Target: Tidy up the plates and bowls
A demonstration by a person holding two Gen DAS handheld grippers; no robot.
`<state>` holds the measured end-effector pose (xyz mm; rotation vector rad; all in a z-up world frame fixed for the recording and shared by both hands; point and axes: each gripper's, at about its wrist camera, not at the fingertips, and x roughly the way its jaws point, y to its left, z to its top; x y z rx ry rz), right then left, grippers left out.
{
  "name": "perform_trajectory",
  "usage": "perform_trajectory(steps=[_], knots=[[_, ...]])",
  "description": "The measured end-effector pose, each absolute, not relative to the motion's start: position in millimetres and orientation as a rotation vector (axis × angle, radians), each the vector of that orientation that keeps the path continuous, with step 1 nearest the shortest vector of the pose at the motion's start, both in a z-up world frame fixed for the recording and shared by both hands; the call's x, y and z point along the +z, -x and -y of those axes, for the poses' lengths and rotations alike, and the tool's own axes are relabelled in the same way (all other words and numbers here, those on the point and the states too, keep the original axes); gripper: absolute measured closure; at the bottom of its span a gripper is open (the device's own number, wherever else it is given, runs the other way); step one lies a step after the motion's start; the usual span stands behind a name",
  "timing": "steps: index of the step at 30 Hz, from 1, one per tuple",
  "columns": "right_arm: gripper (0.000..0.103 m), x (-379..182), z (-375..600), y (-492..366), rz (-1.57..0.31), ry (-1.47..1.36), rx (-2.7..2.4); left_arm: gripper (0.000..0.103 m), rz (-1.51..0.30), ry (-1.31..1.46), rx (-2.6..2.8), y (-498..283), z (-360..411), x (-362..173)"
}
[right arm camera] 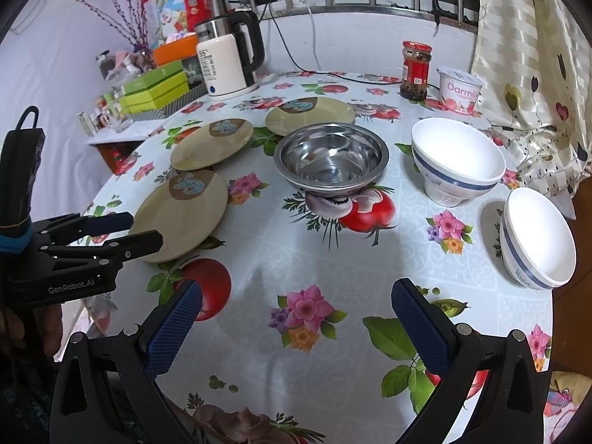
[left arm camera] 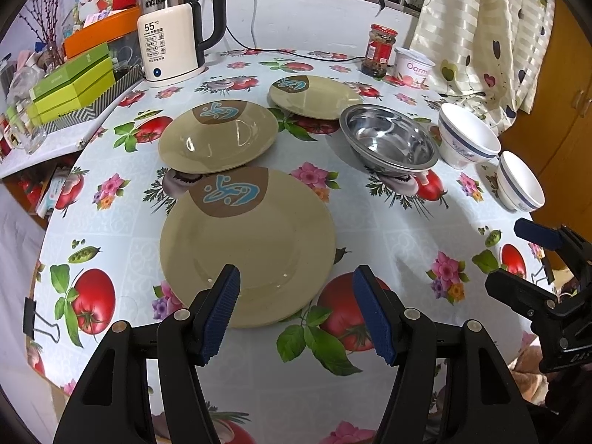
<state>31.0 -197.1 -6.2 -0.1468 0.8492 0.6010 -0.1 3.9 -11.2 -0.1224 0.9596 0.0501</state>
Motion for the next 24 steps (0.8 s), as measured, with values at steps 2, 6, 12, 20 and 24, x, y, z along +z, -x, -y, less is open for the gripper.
perform_trajectory(steps=[2, 6, 12, 20, 24], knots=[[0.0, -5.4, 197.1, -30.9, -0.848, 0.146, 0.606, 0.039, -0.958, 0.119, 0.052, 0.4, -3.0, -10.7], [0.0, -3.6, 196.2, -30.6, -0.844, 0.146, 0.613, 0.039, -0.958, 0.12, 0.053, 0.2, -3.0, -10.5], [0.0, -2.5, 194.0, -31.9, -0.846, 0.15, 0.618, 0.039, -0.959, 0.124, 0.057, -0.9, -4.9, -9.6], [0.0, -2.3, 192.7, -33.2, -0.844, 0.148, 0.618, 0.039, -0.964, 0.133, 0.067, -3.5, -9.5, -11.4], [0.0, -1.3, 190.9, -35.2, -0.845, 0.148, 0.626, 0.039, -0.965, 0.131, 0.077, -5.1, -11.7, -12.1]])
